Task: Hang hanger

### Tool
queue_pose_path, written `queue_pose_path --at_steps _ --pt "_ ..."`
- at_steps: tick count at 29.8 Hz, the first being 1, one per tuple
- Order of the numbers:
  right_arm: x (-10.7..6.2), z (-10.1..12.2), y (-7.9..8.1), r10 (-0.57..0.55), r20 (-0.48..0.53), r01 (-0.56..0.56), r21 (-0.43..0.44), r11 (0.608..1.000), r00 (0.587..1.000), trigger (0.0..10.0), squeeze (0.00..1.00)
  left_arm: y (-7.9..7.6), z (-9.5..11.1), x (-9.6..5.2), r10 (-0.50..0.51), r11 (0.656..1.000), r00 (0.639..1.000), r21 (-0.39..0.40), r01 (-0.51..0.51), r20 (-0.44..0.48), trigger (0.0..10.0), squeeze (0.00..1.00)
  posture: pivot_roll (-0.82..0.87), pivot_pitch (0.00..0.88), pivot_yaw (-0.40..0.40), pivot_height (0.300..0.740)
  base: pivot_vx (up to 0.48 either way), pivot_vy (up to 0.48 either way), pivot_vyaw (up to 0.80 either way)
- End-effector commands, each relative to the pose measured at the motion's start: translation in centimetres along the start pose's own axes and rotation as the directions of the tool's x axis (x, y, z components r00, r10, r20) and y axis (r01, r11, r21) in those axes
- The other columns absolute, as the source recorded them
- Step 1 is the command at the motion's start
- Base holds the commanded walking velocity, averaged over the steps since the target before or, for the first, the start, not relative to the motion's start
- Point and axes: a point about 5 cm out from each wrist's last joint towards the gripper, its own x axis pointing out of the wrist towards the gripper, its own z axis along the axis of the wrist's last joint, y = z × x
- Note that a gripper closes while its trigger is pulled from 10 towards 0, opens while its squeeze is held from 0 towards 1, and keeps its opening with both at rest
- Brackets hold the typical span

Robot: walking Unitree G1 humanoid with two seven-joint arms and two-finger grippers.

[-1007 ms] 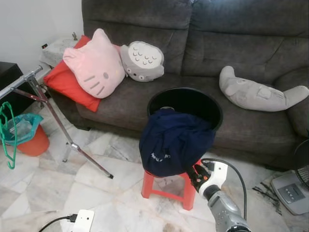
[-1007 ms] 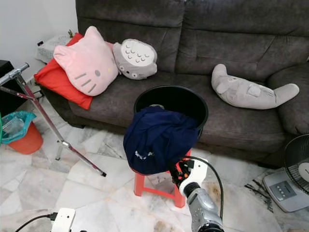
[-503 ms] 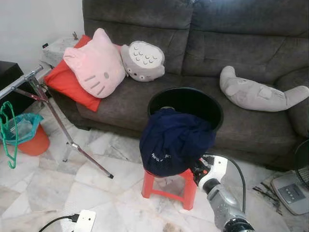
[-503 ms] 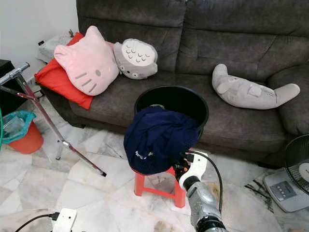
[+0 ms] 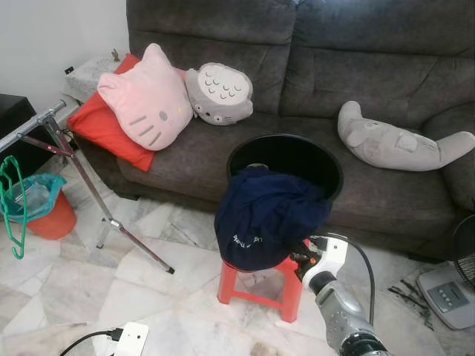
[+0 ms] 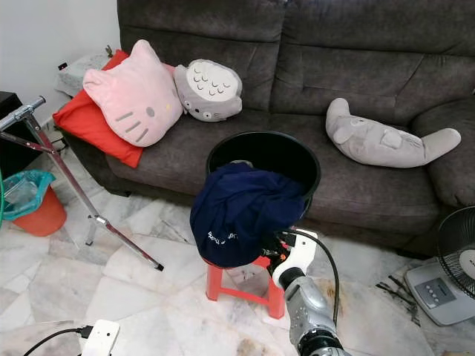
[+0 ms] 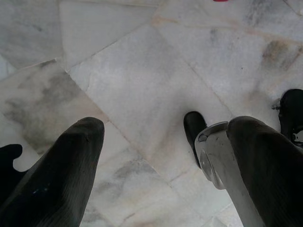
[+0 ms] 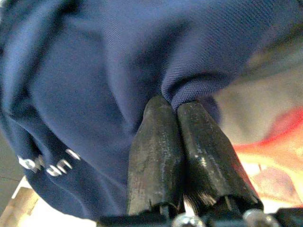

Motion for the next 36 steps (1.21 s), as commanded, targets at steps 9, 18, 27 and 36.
queue_pose_path --at_steps 9,18,27,36 --pt "2.0 4.7 3.2 0.150 0.161 -0.132 -0.117 0.984 0.975 0.0 0.00 0.3 -0.5 -0.1 0.004 1.000 1.000 0.030 -0.004 -0.017 10.0 0.00 0.02 0.000 0.021 0.740 0.000 0.000 0.00" --pt "2.7 9.1 4.3 0.177 0.272 -0.130 -0.182 0.975 0.946 0.0 0.00 0.2 -0.5 -0.1 0.000 0.999 1.000 0.041 0.001 -0.014 10.0 0.00 0.02 0.000 0.021 0.740 0.000 0.000 0.00" --pt "2.7 9.1 4.3 0.177 0.272 -0.130 -0.182 0.975 0.946 0.0 0.00 0.2 -0.5 -0.1 0.000 0.999 1.000 0.041 0.001 -0.014 10.0 0.00 0.02 0.000 0.021 0.740 0.000 0.000 0.00" --pt "2.7 9.1 4.3 0.177 0.272 -0.130 -0.182 0.975 0.946 0.0 0.00 0.2 -0.5 -0.1 0.000 0.999 1.000 0.041 0.001 -0.014 10.0 0.00 0.02 0.000 0.021 0.740 0.000 0.000 0.00"
